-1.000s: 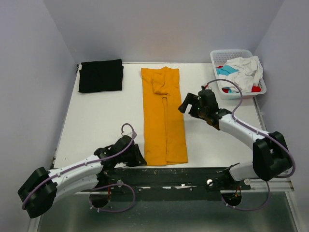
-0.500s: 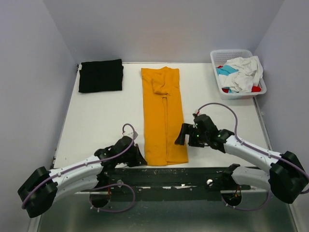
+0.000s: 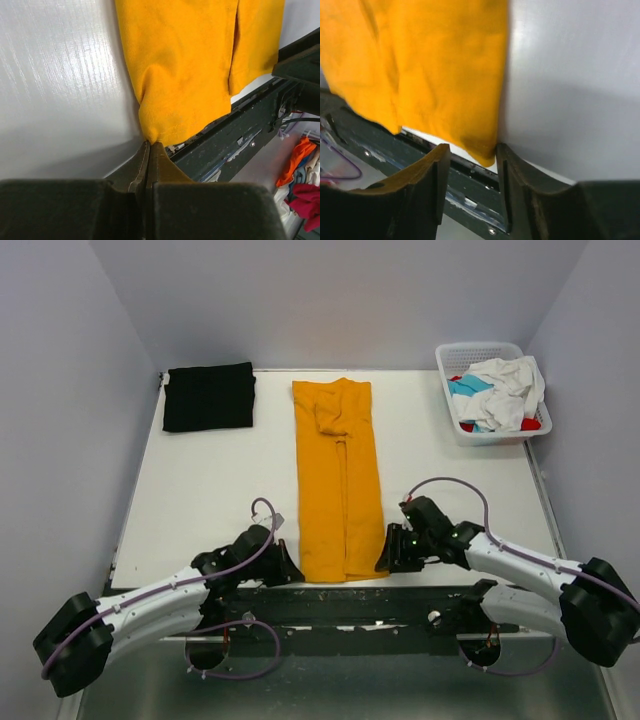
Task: Fold and stack the t-shirts
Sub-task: Grab the bottom of the folded rectangular tshirt with both arms, then fold the folded rectangular tshirt in 1/3 of the way
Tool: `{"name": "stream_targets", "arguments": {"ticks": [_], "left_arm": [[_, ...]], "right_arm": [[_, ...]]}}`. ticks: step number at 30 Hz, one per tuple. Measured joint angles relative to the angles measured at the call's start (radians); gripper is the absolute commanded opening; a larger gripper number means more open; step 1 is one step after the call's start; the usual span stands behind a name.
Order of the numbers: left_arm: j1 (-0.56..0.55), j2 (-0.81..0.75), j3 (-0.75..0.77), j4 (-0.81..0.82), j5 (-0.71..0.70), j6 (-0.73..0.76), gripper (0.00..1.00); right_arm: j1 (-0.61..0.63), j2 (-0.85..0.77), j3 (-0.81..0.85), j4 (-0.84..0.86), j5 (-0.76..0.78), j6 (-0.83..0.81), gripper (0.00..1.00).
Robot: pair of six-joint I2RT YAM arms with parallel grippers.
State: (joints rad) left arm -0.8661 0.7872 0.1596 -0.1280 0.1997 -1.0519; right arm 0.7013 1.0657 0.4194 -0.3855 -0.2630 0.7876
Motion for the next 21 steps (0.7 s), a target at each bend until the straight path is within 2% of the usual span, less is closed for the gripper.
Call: {"name": "stream_targets", "arguments": {"ticks": [2,5,7,13,21], "left_arm": [[0.0,0.001,0.0,0.006,0.001,0.0,0.0],[0.0,-0.003,0.0,0.008,0.002,0.002,0.0],[0.0,-0.017,0.0,0.012,0.011,0.008,0.0],[0.0,-0.082,0.022,0.048,0.045,0.055,0.0],[0.03,0.008,0.24,0.062,-0.023,0.142,0.0]], "right_arm": [[0.002,0.029,-0.005,0.011,-0.011,0.006,0.15],[0.005,0.055,-0.006,0.008,-0.019,0.005,0.03],[0.005,0.053,-0.005,0.005,-0.018,0.003,0.01],[0.005,0.047,0.041,0.013,-0.007,-0.002,0.01],[0.006,0.031,0.211,0.095,0.174,-0.003,0.01]]}}
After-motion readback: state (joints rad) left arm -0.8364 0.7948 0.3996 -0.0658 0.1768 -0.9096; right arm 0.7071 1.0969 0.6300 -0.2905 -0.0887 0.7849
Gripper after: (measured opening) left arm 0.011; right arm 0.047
